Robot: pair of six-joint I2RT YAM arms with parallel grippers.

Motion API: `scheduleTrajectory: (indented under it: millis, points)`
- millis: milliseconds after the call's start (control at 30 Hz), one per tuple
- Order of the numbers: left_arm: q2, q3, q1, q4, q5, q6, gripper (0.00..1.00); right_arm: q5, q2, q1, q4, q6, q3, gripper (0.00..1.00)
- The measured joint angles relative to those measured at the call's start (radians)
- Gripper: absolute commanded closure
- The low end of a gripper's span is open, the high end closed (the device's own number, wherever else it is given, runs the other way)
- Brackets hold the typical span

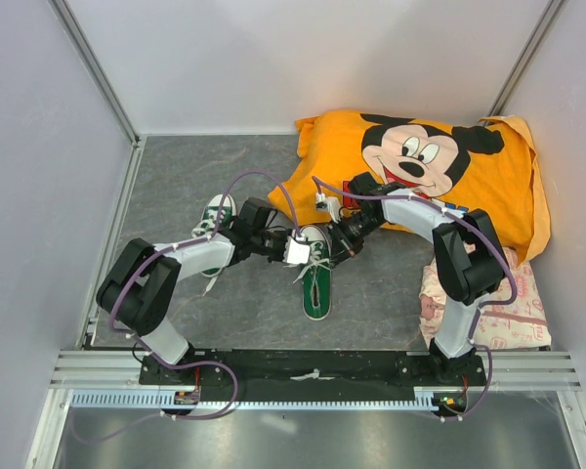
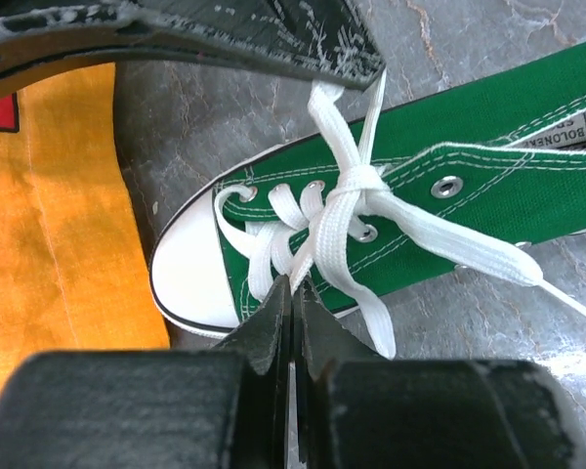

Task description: Tie the shoes

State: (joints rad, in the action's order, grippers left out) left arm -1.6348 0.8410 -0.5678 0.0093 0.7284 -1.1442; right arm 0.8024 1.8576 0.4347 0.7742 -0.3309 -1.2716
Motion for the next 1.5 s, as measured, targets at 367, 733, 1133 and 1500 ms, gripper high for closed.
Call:
scheduleTrajectory:
  millis: [367, 733, 1133, 1500]
  points:
    - [0.008, -0.03, 0.012, 0.016, -0.02, 0.0, 0.99, -0.045, 0.025, 0.002, 0.082, -0.094, -0.03, 1.0]
    - [0.021, -0.059, 0.044, 0.025, -0.021, -0.002, 0.98, -0.053, 0.025, 0.002, 0.098, -0.119, -0.03, 1.0]
    - [0.022, -0.063, 0.057, 0.025, -0.021, -0.011, 0.98, -0.06, 0.025, 0.002, 0.103, -0.124, -0.03, 1.0]
    - [0.022, -0.063, 0.064, 0.024, -0.02, -0.025, 0.98, -0.06, 0.025, -0.001, 0.103, -0.127, -0.026, 1.0]
